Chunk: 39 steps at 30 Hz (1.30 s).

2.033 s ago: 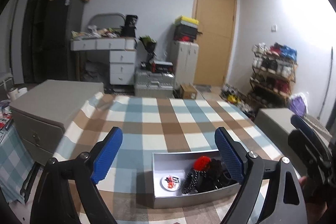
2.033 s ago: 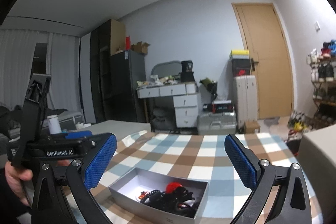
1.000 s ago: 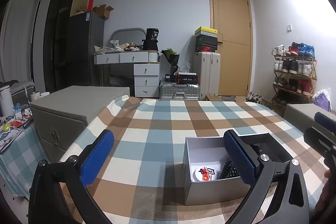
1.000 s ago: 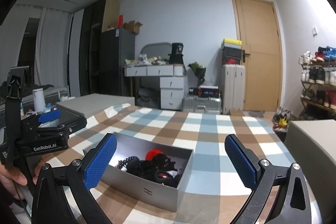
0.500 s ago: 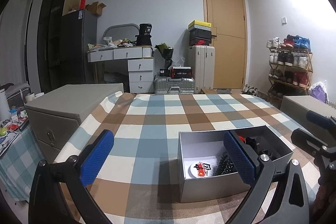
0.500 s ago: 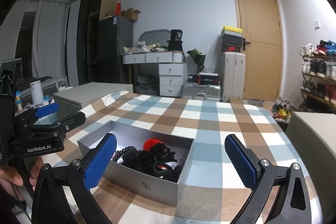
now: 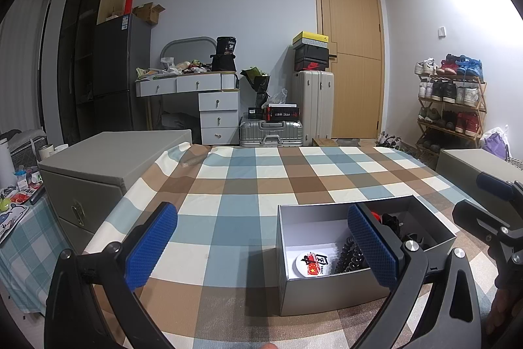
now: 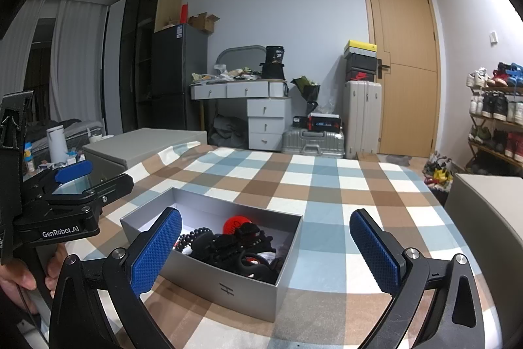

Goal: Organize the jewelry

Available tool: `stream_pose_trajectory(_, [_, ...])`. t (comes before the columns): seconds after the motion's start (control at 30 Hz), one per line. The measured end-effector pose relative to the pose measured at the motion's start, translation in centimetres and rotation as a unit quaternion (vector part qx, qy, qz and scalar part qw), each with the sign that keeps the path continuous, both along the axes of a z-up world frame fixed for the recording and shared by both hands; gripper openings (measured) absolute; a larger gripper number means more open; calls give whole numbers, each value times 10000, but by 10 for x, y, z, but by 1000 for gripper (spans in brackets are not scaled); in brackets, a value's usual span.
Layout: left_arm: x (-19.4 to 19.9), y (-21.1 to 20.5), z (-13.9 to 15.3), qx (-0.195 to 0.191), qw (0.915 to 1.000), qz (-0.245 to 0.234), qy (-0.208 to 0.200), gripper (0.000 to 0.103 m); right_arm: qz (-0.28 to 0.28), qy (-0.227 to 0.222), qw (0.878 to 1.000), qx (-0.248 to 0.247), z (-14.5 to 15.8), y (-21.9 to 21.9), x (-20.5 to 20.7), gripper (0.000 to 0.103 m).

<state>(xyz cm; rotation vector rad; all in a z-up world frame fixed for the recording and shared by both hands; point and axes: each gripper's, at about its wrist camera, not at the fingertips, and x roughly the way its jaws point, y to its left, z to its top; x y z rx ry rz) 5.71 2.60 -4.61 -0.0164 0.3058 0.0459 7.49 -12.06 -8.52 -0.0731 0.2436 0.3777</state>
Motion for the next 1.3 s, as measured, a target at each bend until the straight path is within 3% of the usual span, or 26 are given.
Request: stream_pose_trajectory(1.3, [2, -1, 0, -6, 10000, -16, 11, 102, -1, 1, 10000, 0, 0, 0, 0, 103])
